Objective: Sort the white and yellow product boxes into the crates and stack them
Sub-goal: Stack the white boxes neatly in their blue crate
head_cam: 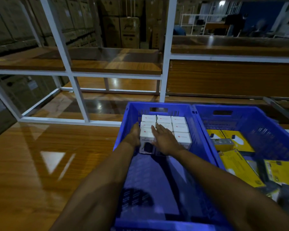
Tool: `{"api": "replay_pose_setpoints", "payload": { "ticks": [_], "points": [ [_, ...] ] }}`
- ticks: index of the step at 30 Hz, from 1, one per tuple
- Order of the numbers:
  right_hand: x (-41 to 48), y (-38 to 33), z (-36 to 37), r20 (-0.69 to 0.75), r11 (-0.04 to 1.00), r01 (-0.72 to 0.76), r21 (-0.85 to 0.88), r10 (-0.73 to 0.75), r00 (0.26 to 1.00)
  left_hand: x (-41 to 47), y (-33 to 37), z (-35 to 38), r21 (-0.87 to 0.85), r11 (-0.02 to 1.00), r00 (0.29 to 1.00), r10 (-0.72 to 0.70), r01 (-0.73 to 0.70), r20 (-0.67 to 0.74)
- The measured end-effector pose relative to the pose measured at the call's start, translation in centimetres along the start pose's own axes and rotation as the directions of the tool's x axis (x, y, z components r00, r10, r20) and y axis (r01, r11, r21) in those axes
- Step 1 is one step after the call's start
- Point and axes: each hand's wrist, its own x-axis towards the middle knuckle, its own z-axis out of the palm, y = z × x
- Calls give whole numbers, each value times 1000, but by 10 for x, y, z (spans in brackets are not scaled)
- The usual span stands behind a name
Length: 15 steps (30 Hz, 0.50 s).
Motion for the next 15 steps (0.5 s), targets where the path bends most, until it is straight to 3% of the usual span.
{"api": "replay_pose_setpoints", "payload": {
  "ticks": [8,15],
  "points": [
    [-1,4,11,-14,998,26,-55,-27,1000,31,-28,0,26,991,984,130,-128,-124],
    [1,7,8,20,999,33,-32,-33,999,51,-32,-3,82,987,984,147,-139,-103]
  ]
}}
